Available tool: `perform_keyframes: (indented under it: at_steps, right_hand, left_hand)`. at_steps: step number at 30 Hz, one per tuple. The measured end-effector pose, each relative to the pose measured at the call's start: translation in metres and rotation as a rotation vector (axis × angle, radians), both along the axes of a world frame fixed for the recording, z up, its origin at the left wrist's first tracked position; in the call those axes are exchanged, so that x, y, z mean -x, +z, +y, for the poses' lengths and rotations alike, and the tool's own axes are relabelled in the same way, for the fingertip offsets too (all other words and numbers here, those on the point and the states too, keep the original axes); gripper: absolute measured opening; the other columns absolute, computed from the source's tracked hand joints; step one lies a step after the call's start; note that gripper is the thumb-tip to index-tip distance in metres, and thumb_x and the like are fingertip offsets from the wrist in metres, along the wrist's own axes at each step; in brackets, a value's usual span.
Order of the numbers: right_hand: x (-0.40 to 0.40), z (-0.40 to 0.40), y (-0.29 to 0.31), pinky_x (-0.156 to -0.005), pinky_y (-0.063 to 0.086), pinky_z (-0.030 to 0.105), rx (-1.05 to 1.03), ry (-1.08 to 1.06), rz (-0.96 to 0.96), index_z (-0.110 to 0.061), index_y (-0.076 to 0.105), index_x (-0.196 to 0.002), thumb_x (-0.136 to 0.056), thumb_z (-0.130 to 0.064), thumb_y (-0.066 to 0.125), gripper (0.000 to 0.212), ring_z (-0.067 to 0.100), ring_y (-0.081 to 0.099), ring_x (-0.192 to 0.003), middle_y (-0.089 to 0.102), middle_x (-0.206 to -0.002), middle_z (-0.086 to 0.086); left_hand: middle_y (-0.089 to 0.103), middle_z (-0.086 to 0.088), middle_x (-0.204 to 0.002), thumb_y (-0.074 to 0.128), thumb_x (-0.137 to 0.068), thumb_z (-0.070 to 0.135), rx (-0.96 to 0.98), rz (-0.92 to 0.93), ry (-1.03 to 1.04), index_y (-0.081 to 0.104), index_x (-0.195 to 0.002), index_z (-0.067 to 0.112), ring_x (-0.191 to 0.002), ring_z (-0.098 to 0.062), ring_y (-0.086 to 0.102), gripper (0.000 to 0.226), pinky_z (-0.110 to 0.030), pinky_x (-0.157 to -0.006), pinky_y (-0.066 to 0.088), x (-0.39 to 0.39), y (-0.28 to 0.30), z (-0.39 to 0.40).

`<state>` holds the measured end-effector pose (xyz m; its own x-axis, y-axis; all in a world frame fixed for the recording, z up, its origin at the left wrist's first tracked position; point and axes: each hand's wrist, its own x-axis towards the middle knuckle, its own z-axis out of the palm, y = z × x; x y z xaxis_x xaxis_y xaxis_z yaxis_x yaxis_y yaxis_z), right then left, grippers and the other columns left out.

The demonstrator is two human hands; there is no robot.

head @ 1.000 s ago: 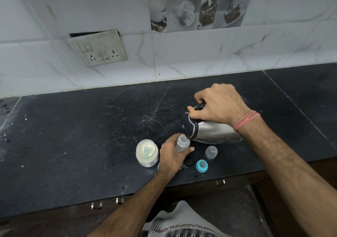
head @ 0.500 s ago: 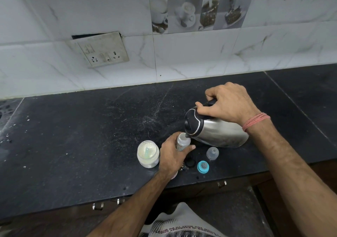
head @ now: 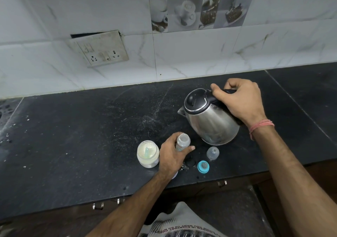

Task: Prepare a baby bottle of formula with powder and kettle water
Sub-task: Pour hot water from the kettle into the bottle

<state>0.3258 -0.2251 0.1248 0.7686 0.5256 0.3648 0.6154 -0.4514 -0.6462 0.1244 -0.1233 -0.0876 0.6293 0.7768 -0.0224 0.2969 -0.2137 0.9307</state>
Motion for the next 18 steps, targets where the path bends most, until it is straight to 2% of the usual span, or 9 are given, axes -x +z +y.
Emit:
perform_keyframes:
  at_steps: [4, 7, 9, 12, 18]
  right_hand:
    - [-0.003, 0.006, -0.013, -0.069, 0.053, 0.038, -0.146, -0.069, 0.081, -0.010, 0.062, -0.062, -0.088, -0.059, 0.079, 0.058, 0.028, 0.061, -0.061, 0.064, -0.059, 0.008]
    - [-0.005, 0.013, -0.026, -0.066, 0.046, 0.030, -0.244, -0.097, 0.141, -0.009, 0.060, -0.061, -0.089, -0.056, 0.079, 0.058, 0.015, 0.051, -0.054, 0.061, -0.059, 0.010]
    - [-0.006, 0.017, -0.034, -0.064, 0.042, 0.027, -0.291, -0.107, 0.180, -0.010, 0.057, -0.060, -0.089, -0.054, 0.080, 0.058, 0.009, 0.046, -0.053, 0.055, -0.054, 0.005]
    - [-0.008, 0.027, -0.045, -0.060, 0.042, 0.027, -0.343, -0.076, 0.252, -0.013, 0.054, -0.059, -0.089, -0.051, 0.083, 0.057, 0.009, 0.044, -0.053, 0.050, -0.053, -0.004]
    - [-0.015, 0.050, -0.075, -0.059, 0.039, 0.028, -0.437, -0.005, 0.413, -0.018, 0.051, -0.057, -0.090, -0.044, 0.087, 0.055, 0.011, 0.041, -0.054, 0.046, -0.053, -0.005]
  left_hand:
    - [0.079, 0.022, -0.116, 0.105, -0.077, 0.045, -0.018, 0.052, 0.010, 0.074, -0.125, 0.039, -0.112, -0.005, 0.074, 0.057, -0.037, -0.101, 0.064, -0.002, -0.004, -0.001]
    - [0.080, 0.022, -0.113, 0.106, -0.077, 0.041, -0.008, 0.059, 0.024, 0.075, -0.123, 0.037, -0.110, -0.003, 0.075, 0.055, -0.037, -0.100, 0.065, -0.001, -0.008, 0.000]
    - [0.080, 0.023, -0.112, 0.106, -0.078, 0.038, 0.001, 0.053, 0.040, 0.075, -0.121, 0.037, -0.108, -0.001, 0.075, 0.054, -0.037, -0.099, 0.065, -0.001, -0.010, 0.000]
    - [0.080, 0.022, -0.112, 0.107, -0.077, 0.037, 0.015, 0.067, 0.052, 0.075, -0.121, 0.037, -0.108, -0.001, 0.075, 0.054, -0.038, -0.100, 0.065, -0.002, -0.014, 0.000]
    - [0.079, 0.022, -0.112, 0.106, -0.076, 0.040, 0.033, 0.115, 0.031, 0.074, -0.122, 0.040, -0.109, -0.002, 0.075, 0.056, -0.038, -0.101, 0.065, -0.005, -0.017, -0.005]
